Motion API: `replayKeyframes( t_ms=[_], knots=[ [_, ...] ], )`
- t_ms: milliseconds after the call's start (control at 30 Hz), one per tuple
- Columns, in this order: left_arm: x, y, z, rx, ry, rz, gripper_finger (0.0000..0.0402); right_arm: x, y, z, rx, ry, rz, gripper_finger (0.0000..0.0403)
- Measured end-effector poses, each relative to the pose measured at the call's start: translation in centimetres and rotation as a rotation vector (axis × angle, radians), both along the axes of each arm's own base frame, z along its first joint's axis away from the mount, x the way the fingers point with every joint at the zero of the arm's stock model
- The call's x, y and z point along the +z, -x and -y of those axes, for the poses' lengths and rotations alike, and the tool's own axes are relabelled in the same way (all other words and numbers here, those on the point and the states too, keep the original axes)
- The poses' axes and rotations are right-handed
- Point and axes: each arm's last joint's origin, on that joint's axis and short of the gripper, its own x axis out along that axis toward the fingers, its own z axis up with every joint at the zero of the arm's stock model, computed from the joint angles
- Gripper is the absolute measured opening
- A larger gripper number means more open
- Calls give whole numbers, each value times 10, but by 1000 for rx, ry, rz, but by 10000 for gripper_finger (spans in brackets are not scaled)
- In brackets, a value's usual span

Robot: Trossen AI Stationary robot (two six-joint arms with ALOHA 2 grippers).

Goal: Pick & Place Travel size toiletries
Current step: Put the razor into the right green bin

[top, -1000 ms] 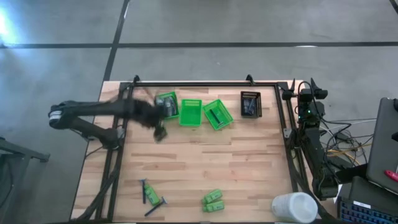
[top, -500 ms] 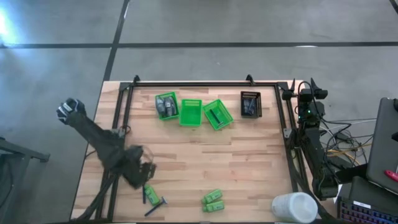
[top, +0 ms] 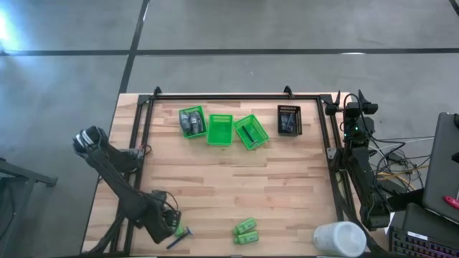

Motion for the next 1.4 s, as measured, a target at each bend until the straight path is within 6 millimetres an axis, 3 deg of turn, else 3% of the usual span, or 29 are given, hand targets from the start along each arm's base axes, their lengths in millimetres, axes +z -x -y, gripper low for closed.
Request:
replayKeyframes(
  t_ms=[233, 433, 700, 1400],
  knots=[
    [-8, -2, 7, 1, -15, 10, 277, 0, 0, 0, 0, 0, 0, 364],
    [-22, -2, -9, 48, -106, 3, 277, 0, 0, 0, 0, 0, 0, 364],
    [-48, -3, -14, 90, -28, 45, 277, 0, 0, 0, 0, 0, 0, 364],
    [-63, 6, -24, 68, -19, 18, 277, 0, 0, 0, 0, 0, 0, 364]
  ],
)
